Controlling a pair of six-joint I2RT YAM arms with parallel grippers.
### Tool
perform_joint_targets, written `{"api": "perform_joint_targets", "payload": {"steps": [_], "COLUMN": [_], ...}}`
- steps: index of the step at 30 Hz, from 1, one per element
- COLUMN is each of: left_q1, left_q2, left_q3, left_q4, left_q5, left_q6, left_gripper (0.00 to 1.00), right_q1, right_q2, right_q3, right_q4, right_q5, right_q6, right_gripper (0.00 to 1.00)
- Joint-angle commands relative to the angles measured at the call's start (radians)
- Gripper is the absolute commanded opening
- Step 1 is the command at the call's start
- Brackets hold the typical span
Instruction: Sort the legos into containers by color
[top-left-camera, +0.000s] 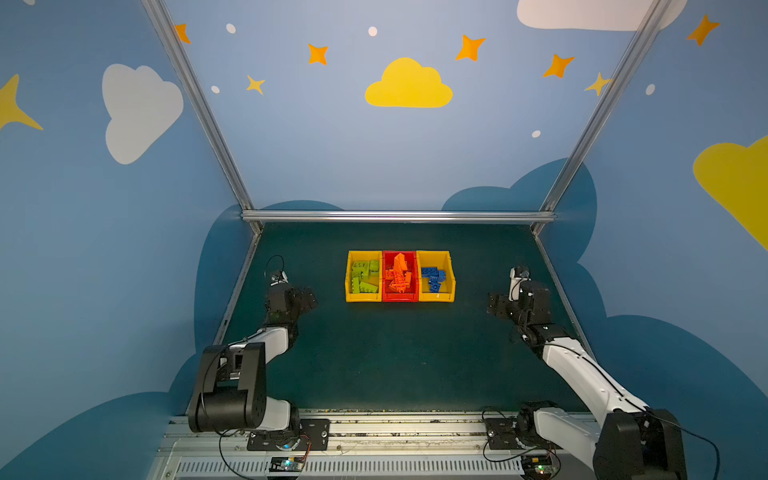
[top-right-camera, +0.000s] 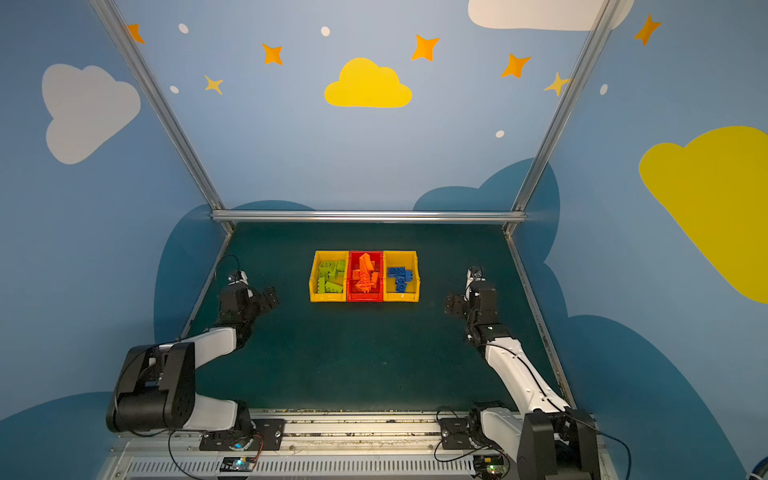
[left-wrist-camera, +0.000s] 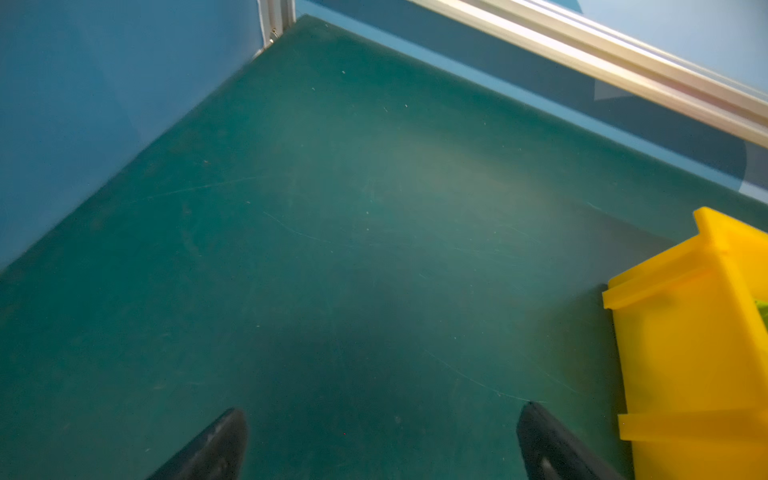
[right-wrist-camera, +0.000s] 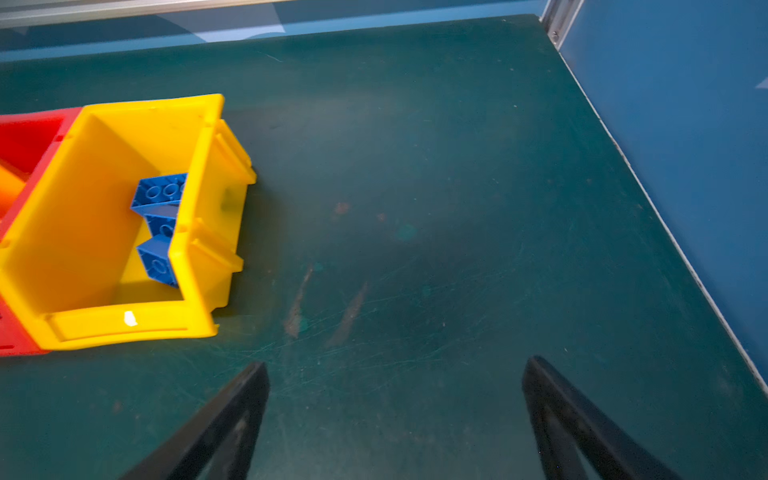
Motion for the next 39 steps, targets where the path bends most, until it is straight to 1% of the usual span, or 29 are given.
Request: {"api": "perform_joint_targets", "payload": {"steps": [1,2,7,11,16,20,21,22,23,25,26,27,28,29,30,31,32,33,34,35,36,38,39], "left_q1": [-0.025,-0.034,-0.034,-0.035,-0.034,-0.035,-0.034,-0.034,-0.033,-0.033,-0.034,-0.034,-0.033,-0.033,-0.033,-0.033,-0.033,-0.032,-0.032,-0.033,-0.032,-0.033,-0.033], "left_q2": [0.044,0.041,0.047,0.046,0.045,0.044,0.045,0.045,0.044,0.045,0.043,0.045,0.044,0.045,0.045,0.045,0.043,0.045,0.045,0.045,0.045,0.045,0.045], "left_q3": [0.037,0.044,0.052,0.052,0.051,0.051,0.051,0.051,0.051,0.05,0.05,0.051,0.05,0.05,0.051,0.051,0.051,0.051,0.051,0.051,0.051,0.051,0.051], "left_q4": [0.06,0.04,0.03,0.03,0.029,0.03,0.03,0.03,0.03,0.03,0.03,0.03,0.031,0.031,0.03,0.03,0.029,0.028,0.028,0.028,0.029,0.028,0.028], "left_q5": [0.032,0.013,0.011,0.011,0.011,0.011,0.011,0.011,0.011,0.011,0.011,0.011,0.011,0.011,0.012,0.011,0.011,0.013,0.011,0.011,0.011,0.011,0.011], "left_q6": [0.069,0.075,0.074,0.074,0.074,0.075,0.074,0.074,0.074,0.074,0.074,0.074,0.074,0.074,0.074,0.074,0.074,0.075,0.074,0.074,0.074,0.074,0.074], "left_gripper": [1.0,1.0,1.0,1.0,1.0,1.0,1.0,1.0,1.0,1.0,1.0,1.0,1.0,1.0,1.0,1.0,1.0,1.0,1.0,1.0,1.0,1.0,1.0], "right_q1": [-0.019,-0.022,-0.036,-0.055,-0.072,-0.086,-0.088,-0.092,-0.093,-0.109,-0.109,-0.106,-0.109,-0.111,-0.114,-0.114,-0.114,-0.113,-0.114,-0.111,-0.11,-0.106,-0.106], "right_q2": [-0.006,-0.014,-0.065,-0.046,0.073,0.217,0.266,0.296,0.307,0.388,0.448,0.474,0.461,0.425,0.427,0.448,0.456,0.448,0.429,0.427,0.436,0.422,0.427], "right_q3": [-0.007,-0.012,-0.053,-0.103,-0.146,-0.173,-0.169,-0.149,-0.117,-0.127,-0.163,-0.197,-0.185,-0.153,-0.152,-0.175,-0.181,-0.173,-0.155,-0.153,-0.164,-0.156,-0.159], "right_q4": [0.044,0.049,0.081,0.189,0.39,0.585,0.633,0.637,0.59,0.681,0.837,0.947,0.893,0.765,0.767,0.855,0.877,0.849,0.777,0.775,0.81,0.769,0.79], "right_q5": [-0.036,-0.04,-0.057,-0.075,-0.098,-0.109,-0.095,-0.082,-0.091,-0.144,-0.187,-0.227,-0.226,-0.234,-0.238,-0.234,-0.232,-0.233,-0.24,-0.236,-0.234,-0.234,-0.231], "right_q6": [0.017,0.018,0.003,-0.002,-0.017,-0.037,-0.04,-0.046,-0.077,-0.089,-0.103,-0.125,-0.119,-0.127,-0.127,-0.116,-0.116,-0.115,-0.129,-0.129,-0.127,-0.136,-0.136], "right_gripper": [0.93,0.93,0.93,0.93,0.93,0.93,0.93,0.93,0.93,0.93,0.93,0.93,0.93,0.93,0.93,0.93,0.93,0.93,0.93,0.93,0.93,0.93,0.93]}}
